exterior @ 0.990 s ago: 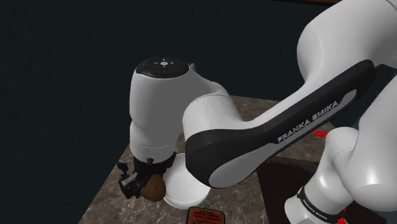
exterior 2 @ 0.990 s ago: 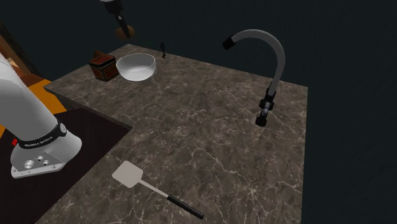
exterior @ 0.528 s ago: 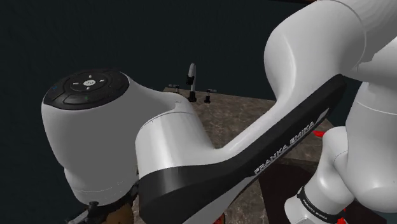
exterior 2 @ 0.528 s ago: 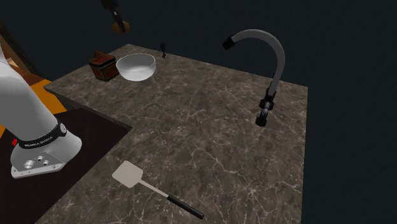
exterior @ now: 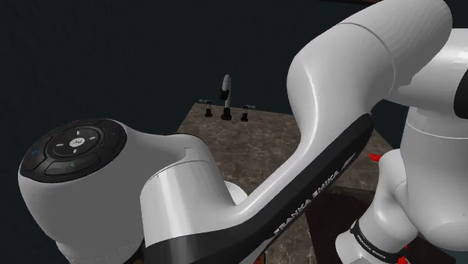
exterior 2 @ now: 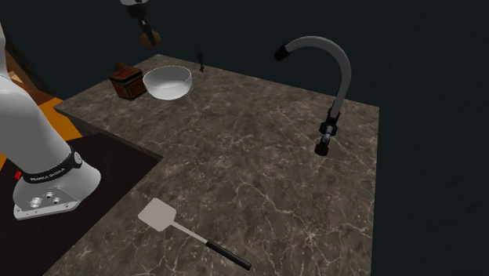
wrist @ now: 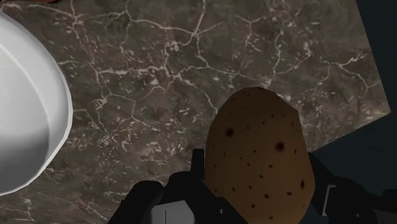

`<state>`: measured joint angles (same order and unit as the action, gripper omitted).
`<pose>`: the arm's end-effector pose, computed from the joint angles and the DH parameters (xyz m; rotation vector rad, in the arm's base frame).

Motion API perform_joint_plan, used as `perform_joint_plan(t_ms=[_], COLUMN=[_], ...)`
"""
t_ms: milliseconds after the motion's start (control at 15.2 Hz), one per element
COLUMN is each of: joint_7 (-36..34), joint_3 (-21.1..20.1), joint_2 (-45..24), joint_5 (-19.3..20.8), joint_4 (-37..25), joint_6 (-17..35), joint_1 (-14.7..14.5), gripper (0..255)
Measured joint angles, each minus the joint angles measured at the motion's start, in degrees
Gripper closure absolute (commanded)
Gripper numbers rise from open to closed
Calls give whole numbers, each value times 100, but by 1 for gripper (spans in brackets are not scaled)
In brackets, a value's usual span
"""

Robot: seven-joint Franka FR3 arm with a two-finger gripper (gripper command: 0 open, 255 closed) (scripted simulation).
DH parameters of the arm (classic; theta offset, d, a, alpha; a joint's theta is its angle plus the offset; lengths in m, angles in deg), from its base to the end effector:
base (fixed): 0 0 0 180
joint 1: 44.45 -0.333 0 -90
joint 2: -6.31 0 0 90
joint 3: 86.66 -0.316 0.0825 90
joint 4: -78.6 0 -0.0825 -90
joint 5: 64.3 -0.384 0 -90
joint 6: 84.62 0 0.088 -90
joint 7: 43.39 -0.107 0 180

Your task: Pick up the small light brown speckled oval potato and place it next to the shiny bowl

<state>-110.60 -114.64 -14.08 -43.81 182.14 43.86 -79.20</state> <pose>0.3277 0.5593 0.3792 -3.0635 -0.1394 -0.2676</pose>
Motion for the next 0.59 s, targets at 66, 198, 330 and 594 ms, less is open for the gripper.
perform_joint_plan(t_ms=[66, 198, 330, 594], joint_7=[-39, -87, -142, -247], joint_3=[16, 43, 68, 142], joint_2=[-37, -102, -161, -335], joint_5=[40, 98, 156, 298], joint_4=[58, 115, 177, 249], joint_6=[87, 198, 309, 532], joint_1=[-11, -25, -44, -88], gripper=[255, 255, 255, 255])
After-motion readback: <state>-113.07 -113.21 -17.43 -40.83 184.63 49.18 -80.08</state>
